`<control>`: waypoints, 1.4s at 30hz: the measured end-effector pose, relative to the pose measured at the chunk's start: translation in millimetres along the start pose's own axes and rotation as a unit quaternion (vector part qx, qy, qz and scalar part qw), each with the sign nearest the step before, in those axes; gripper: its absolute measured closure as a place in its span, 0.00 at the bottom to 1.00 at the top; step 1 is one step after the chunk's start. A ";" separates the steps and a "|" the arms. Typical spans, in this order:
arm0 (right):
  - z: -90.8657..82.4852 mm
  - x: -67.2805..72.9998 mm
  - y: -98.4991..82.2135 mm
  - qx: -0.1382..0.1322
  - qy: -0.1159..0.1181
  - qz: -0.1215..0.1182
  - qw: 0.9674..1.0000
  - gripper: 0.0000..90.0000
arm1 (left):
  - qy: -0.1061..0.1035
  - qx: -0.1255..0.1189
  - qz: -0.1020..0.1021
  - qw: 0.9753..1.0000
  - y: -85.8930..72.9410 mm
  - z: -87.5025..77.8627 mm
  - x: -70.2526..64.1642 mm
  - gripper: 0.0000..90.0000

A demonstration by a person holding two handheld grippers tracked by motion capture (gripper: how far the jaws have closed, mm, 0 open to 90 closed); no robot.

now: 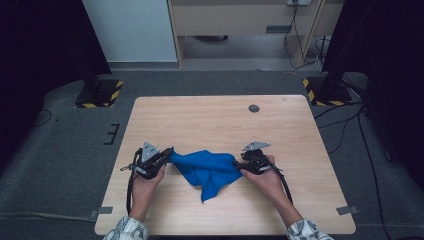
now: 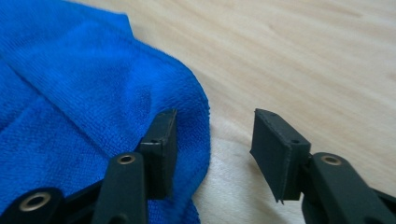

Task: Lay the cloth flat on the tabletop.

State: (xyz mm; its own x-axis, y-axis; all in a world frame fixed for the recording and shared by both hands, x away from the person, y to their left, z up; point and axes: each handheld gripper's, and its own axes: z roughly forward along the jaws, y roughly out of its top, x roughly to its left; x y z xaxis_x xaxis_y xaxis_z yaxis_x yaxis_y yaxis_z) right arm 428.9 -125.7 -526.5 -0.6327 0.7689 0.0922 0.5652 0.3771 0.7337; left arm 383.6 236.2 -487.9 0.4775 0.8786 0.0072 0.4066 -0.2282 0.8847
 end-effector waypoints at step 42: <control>-32.2 -14.3 8.7 -0.060 0.017 -0.002 0.998 0.99 | -0.011 -0.030 -0.023 0.999 9.1 -3.7 -0.3 0.97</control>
State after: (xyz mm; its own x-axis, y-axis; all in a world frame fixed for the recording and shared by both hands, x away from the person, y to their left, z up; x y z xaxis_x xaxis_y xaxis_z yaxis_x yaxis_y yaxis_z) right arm 425.8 -150.0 -499.7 -0.6536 0.7488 0.1102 0.4962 0.3140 0.8095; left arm 384.2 235.4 -478.1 0.4767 0.8779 -0.0448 0.3814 -0.1607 0.9103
